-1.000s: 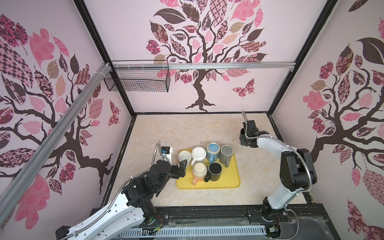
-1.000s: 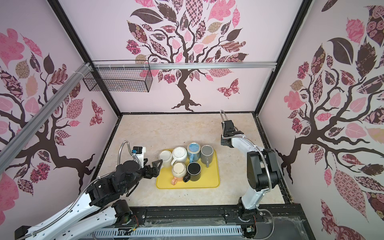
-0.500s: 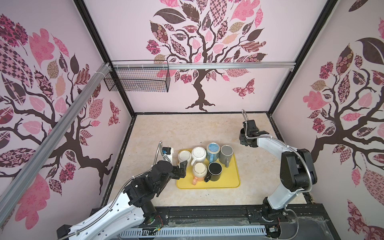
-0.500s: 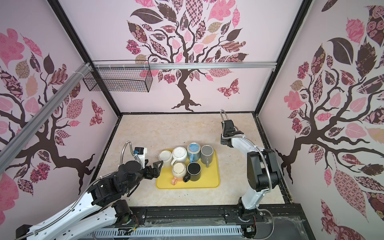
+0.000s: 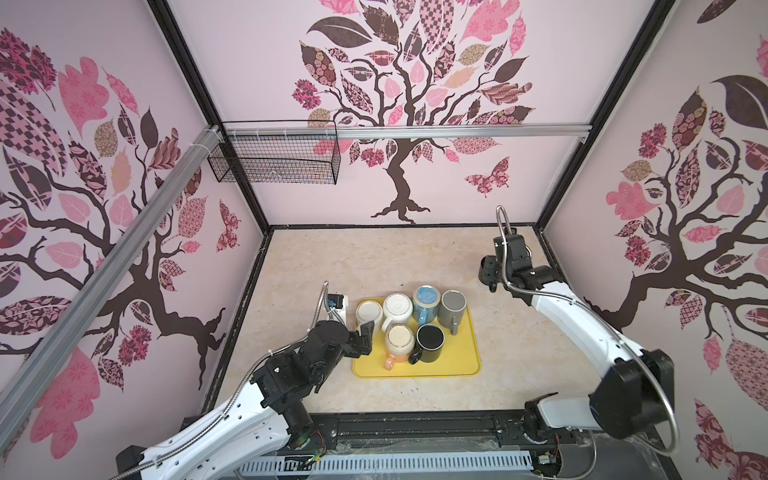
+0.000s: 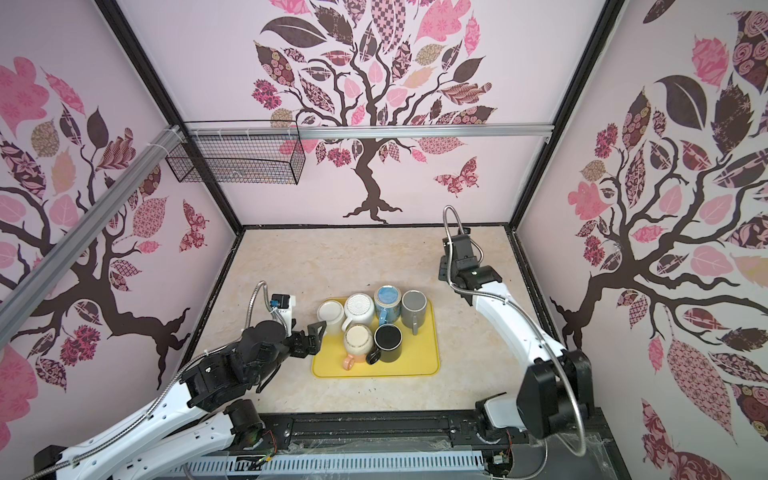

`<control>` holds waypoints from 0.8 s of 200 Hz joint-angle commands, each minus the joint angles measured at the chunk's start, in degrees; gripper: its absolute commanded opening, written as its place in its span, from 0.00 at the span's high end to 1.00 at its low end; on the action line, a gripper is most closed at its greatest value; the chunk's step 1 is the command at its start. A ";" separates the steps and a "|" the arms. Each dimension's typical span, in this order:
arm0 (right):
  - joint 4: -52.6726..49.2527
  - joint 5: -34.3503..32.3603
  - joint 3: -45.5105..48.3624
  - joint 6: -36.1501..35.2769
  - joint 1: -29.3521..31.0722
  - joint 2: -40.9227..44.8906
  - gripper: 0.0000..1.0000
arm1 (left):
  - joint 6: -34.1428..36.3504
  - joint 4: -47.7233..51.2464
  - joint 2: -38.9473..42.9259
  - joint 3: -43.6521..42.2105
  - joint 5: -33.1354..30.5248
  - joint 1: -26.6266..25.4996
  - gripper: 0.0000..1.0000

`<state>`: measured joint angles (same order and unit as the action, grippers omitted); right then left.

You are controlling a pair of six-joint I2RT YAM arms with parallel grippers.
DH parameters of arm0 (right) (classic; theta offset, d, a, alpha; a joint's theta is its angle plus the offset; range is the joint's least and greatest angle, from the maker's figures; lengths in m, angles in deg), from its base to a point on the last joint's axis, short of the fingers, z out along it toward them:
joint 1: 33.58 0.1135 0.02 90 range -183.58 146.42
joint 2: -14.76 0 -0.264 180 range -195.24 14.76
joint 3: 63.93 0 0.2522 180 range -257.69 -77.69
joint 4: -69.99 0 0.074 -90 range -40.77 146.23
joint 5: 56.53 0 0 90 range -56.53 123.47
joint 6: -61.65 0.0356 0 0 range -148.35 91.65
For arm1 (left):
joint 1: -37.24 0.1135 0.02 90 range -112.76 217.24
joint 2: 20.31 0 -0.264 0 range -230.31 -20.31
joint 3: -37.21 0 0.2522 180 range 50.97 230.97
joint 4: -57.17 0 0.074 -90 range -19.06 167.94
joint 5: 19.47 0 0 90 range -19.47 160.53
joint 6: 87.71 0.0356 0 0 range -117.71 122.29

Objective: Turn the mug right side up

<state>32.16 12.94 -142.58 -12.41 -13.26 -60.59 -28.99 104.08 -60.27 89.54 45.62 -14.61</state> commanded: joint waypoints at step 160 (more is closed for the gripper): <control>9.08 17.80 18.06 10.51 26.39 14.08 0.46 | 4.39 -8.32 -11.96 -2.73 11.08 9.61 0.32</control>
<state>41.10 31.54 -123.95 -2.18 13.19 -48.99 -25.43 100.58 -71.03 89.10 53.01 -7.09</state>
